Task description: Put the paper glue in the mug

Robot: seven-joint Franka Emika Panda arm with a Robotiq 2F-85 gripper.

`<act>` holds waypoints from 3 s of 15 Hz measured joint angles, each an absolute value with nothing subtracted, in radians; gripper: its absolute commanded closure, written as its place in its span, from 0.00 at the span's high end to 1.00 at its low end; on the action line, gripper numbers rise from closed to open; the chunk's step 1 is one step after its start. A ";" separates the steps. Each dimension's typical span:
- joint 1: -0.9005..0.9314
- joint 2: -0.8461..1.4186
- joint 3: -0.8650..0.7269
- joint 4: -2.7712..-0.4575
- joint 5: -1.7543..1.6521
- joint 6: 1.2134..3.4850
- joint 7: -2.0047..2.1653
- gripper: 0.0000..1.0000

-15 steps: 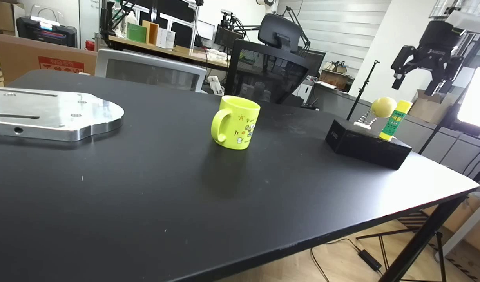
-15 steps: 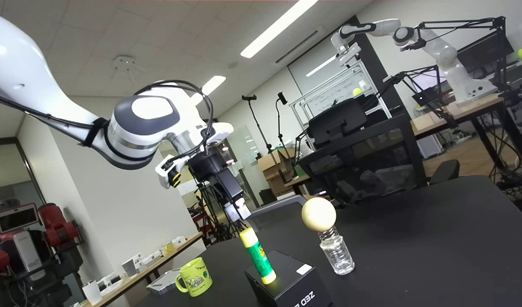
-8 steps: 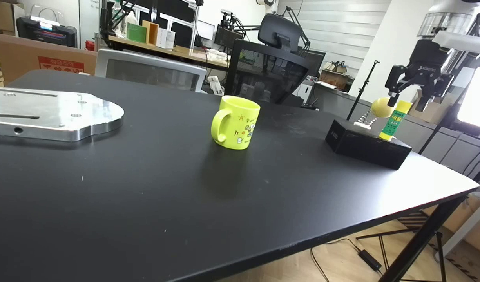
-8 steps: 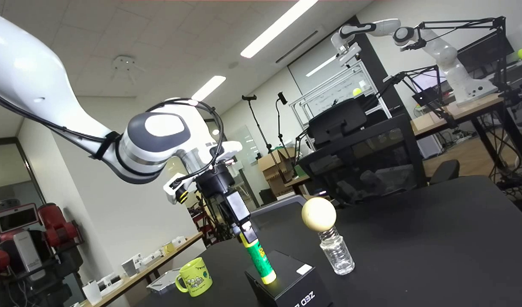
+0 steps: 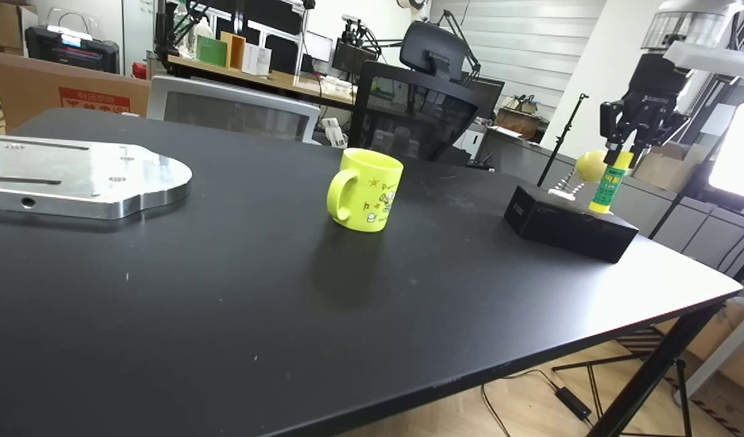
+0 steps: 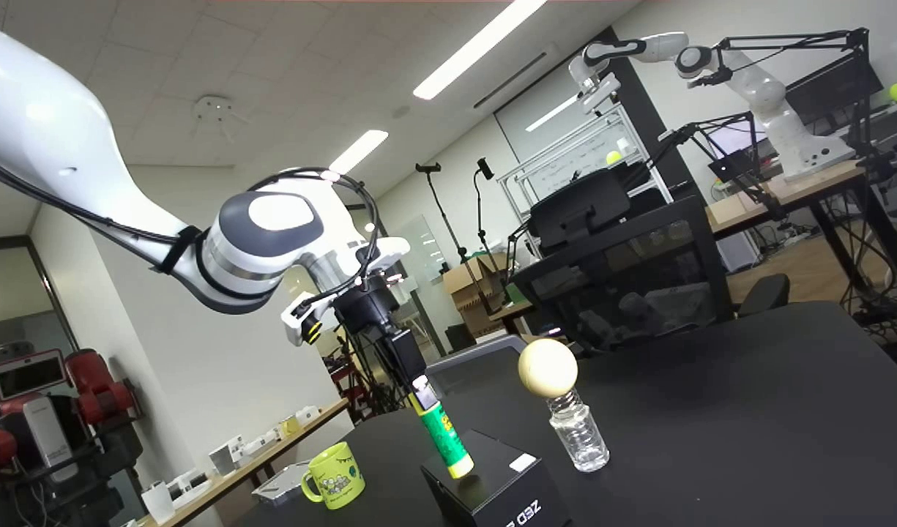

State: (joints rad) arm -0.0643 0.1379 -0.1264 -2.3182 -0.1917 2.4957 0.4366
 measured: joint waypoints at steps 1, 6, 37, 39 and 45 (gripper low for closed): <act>-0.056 0.123 -0.122 -2.312 -0.190 2.486 0.435 0.09; -0.014 0.004 -0.075 -2.262 -0.192 2.316 0.416 0.34; 0.273 0.231 0.193 -2.058 -0.128 2.492 0.348 0.09; 0.273 0.236 0.192 -2.056 -0.127 2.486 0.336 0.09; 0.274 0.330 0.186 -1.971 -0.129 2.439 0.270 0.09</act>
State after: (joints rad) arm 0.2743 0.3301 0.1861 -1.9709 -0.1292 2.4394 0.2701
